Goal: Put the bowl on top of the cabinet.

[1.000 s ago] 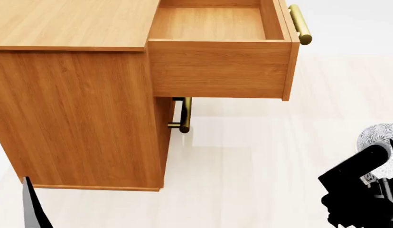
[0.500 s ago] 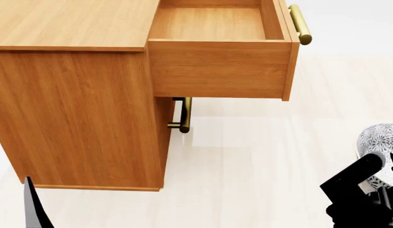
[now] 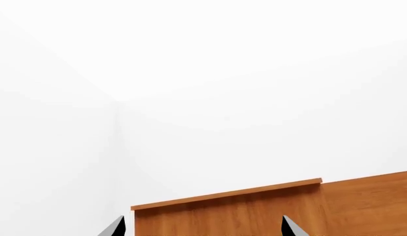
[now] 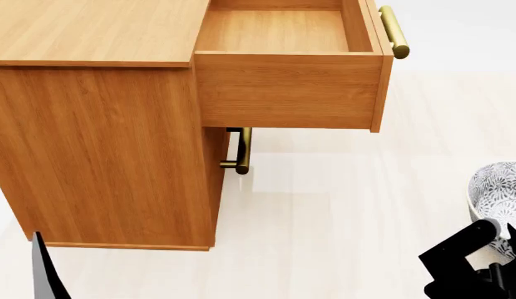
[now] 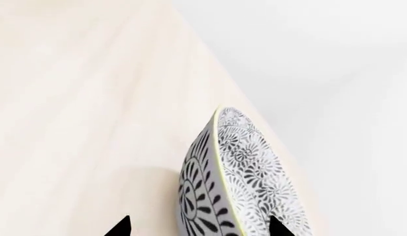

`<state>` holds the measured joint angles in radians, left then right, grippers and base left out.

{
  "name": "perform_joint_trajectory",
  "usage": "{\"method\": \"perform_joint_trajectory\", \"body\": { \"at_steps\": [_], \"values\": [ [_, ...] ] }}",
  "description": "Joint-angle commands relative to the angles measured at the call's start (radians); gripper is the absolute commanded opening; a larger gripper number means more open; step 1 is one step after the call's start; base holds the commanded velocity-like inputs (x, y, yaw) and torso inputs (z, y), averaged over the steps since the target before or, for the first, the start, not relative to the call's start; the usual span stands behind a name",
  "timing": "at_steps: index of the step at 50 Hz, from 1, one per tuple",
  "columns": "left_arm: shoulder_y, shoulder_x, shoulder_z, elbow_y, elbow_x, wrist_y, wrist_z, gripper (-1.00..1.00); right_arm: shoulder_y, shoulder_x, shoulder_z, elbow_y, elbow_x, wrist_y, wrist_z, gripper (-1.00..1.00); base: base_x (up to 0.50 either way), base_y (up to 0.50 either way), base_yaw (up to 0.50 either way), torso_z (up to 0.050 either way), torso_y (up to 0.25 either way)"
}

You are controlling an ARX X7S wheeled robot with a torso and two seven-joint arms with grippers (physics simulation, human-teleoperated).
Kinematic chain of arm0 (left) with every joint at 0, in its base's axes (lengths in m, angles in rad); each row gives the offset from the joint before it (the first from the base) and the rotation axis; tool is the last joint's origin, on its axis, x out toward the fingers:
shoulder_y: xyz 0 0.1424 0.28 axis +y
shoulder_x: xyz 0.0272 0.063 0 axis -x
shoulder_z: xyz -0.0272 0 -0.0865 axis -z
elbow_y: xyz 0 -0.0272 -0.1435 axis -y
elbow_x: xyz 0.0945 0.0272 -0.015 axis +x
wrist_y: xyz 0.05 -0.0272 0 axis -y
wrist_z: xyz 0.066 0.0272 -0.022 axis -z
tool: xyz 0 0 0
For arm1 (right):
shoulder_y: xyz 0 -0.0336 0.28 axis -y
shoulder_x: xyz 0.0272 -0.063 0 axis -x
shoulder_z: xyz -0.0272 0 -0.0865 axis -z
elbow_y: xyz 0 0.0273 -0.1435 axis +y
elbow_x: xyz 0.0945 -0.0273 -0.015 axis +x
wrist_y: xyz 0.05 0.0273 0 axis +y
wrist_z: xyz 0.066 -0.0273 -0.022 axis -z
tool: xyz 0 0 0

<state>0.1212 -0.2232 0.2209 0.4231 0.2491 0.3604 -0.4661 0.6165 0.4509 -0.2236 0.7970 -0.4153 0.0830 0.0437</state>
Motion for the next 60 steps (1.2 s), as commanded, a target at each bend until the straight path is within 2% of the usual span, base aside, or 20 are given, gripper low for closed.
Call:
{"method": "perform_joint_trajectory", "body": {
  "at_steps": [1,21,31,60],
  "values": [
    [0.001,-0.002,-0.004,-0.001,-0.003,0.012,-0.001,1.00,0.023,-0.016,0.011,0.103,0.017,-0.054,0.024,1.00,0.00,0.00,0.00,0.000,0.000],
    [-0.001,-0.010,0.010,-0.006,0.004,0.011,-0.013,1.00,0.083,-0.012,-0.002,0.238,0.017,-0.123,0.061,1.00,0.00,0.00,0.00,0.000,0.000],
    [-0.001,-0.016,0.013,-0.008,0.004,0.011,-0.020,1.00,0.219,-0.044,-0.041,0.501,0.005,-0.256,0.126,1.00,0.00,0.00,0.00,0.000,0.000],
    [-0.007,-0.027,0.025,-0.012,0.008,0.005,-0.036,1.00,0.233,-0.058,-0.255,0.511,0.185,-0.225,0.179,1.00,0.00,0.00,0.00,0.000,0.000]
  ]
}}
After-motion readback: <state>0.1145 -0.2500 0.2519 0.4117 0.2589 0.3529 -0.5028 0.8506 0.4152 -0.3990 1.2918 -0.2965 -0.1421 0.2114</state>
